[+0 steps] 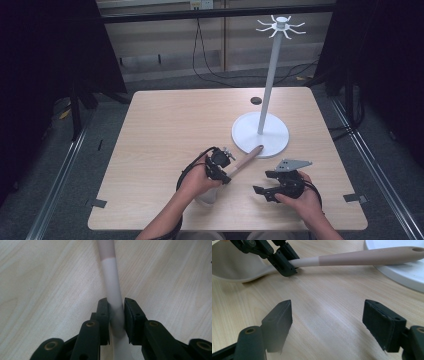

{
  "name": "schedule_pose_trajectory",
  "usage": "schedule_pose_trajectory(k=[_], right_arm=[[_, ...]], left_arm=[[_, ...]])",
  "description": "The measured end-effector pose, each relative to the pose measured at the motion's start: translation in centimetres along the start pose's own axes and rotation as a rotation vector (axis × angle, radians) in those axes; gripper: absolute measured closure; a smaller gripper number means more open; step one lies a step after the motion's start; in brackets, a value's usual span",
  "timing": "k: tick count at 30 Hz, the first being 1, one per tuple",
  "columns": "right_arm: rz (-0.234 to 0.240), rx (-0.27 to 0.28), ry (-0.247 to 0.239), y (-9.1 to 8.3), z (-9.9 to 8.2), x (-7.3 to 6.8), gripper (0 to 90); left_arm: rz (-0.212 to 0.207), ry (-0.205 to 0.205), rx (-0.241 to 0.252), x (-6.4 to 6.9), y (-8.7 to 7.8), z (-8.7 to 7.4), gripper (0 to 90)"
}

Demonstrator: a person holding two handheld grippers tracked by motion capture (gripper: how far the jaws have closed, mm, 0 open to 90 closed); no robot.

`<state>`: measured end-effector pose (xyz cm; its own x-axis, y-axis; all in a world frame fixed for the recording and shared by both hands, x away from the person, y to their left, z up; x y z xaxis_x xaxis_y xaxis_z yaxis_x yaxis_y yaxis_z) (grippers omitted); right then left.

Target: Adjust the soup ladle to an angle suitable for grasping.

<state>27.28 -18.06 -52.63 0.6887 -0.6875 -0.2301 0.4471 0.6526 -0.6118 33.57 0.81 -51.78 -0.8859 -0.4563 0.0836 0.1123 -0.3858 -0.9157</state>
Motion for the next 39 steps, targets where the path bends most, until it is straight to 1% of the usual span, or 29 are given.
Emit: schedule_pose_trajectory(k=[2,3,4,5,6,8,9,10,11,14,15,16,18,19,20,21,22,23,24,25,26,28,30,31,32,33,34,35,39], right_arm=[[-0.003,0.003,0.003,0.0,0.0,0.0,23.0],[-0.002,0.004,0.005,-0.1,0.0,0.0,22.8],[-0.002,0.005,0.003,-0.1,0.0,0.0,22.7],[-0.002,0.007,0.002,-0.1,0.0,0.1,22.6],[-0.002,0.008,0.003,-0.1,0.0,0.1,22.4],[-0.004,0.009,0.009,-0.1,0.0,0.1,22.2],[-0.003,0.012,0.009,-0.1,0.1,0.1,22.1],[-0.003,0.012,0.009,-0.1,0.1,0.1,22.1],[-0.004,0.014,0.01,-0.1,0.1,0.1,21.9],[0.0,0.029,0.027,0.0,0.3,0.0,21.3],[0.0,0.029,0.027,0.0,0.3,0.0,21.3],[0.002,0.038,0.041,-0.1,0.4,0.0,20.7],[-0.002,0.049,0.053,-0.1,0.5,0.1,20.5],[0.004,0.071,0.081,-0.2,0.8,0.2,20.1],[0.004,0.071,0.081,-0.2,0.8,0.2,20.1],[0.012,0.103,0.114,-0.3,1.3,0.3,20.1],[0.014,0.118,0.122,-0.4,1.5,0.3,20.1],[0.018,0.134,0.136,-0.4,1.8,0.3,20.1],[0.018,0.134,0.136,-0.4,1.8,0.3,20.1],[0.016,0.155,0.152,-0.5,2.3,0.3,20.6],[0.02,0.165,0.157,-0.6,2.6,0.3,21.6],[0.027,0.176,0.158,-0.5,2.8,0.3,22.1],[0.055,0.211,0.193,-0.4,3.6,0.3,24.5],[0.063,0.22,0.197,-0.3,3.9,0.2,25.1],[0.072,0.229,0.203,-0.2,4.2,0.1,25.5],[0.081,0.239,0.206,-0.2,4.5,0.0,26.2],[0.091,0.249,0.208,-0.1,4.9,-0.1,26.5],[0.095,0.255,0.207,0.0,5.1,-0.2,26.5],[0.123,0.303,0.228,0.2,6.3,-0.6,31.7]], left_arm=[[0.008,0.015,0.006,-0.1,-0.1,-0.1,78.0],[0.006,-0.002,0.017,0.0,-0.2,-0.2,78.0],[-0.002,-0.001,0.009,0.0,-0.5,-0.2,78.1],[-0.008,-0.027,0.028,0.0,-0.7,-0.2,78.1],[-0.006,-0.016,0.038,-0.1,-0.9,-0.2,78.2],[0.0,-0.038,0.08,0.0,-1.3,-0.1,78.2],[0.006,-0.013,0.072,-0.2,-1.7,-0.1,78.3],[0.006,-0.013,0.072,-0.2,-1.7,-0.1,78.3],[0.005,-0.031,0.099,-0.1,-1.8,0.0,78.3],[0.0,-0.019,0.156,0.1,-2.6,0.2,78.3],[0.0,-0.019,0.156,0.1,-2.6,0.2,78.3],[0.004,-0.011,0.18,0.2,-3.1,0.3,78.3],[0.002,-0.006,0.192,0.2,-3.3,0.4,78.3],[0.0,0.001,0.212,0.3,-3.7,0.4,78.3],[0.0,0.001,0.212,0.3,-3.7,0.4,78.3],[0.001,-0.021,0.249,0.5,-4.0,0.5,78.3],[0.006,0.0,0.249,0.4,-4.2,0.5,78.3],[0.007,-0.008,0.269,0.4,-4.3,0.5,78.3],[0.007,-0.008,0.269,0.4,-4.3,0.5,78.3],[0.0,-0.029,0.305,0.6,-4.4,0.7,78.3],[-0.005,-0.026,0.317,0.7,-4.5,0.7,78.3],[-0.002,-0.016,0.317,0.7,-4.6,0.6,78.2],[0.002,-0.019,0.34,0.9,-4.7,0.7,78.3],[-0.002,-0.009,0.342,0.9,-4.8,0.7,78.3],[-0.006,-0.021,0.35,1.1,-4.8,0.7,78.3],[-0.01,-0.015,0.365,1.2,-4.9,0.8,78.2],[-0.006,-0.002,0.36,1.3,-5.0,0.8,78.3],[-0.007,-0.007,0.373,1.5,-5.1,0.9,78.3],[-0.031,-0.006,0.406,2.0,-5.5,1.1,78.2]])
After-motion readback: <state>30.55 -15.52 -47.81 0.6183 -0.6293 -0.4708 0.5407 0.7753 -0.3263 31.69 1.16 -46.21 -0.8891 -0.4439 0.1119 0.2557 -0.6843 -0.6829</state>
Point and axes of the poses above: each handheld gripper's, and its own axes: y roughly forward along the jaws, z roughly out of its top, x roughly to its right, the point moved 5 cm from there along y, roughly forward along the jaws, and after that the axes turned 4 degrees about z, right-handed, at the moved point
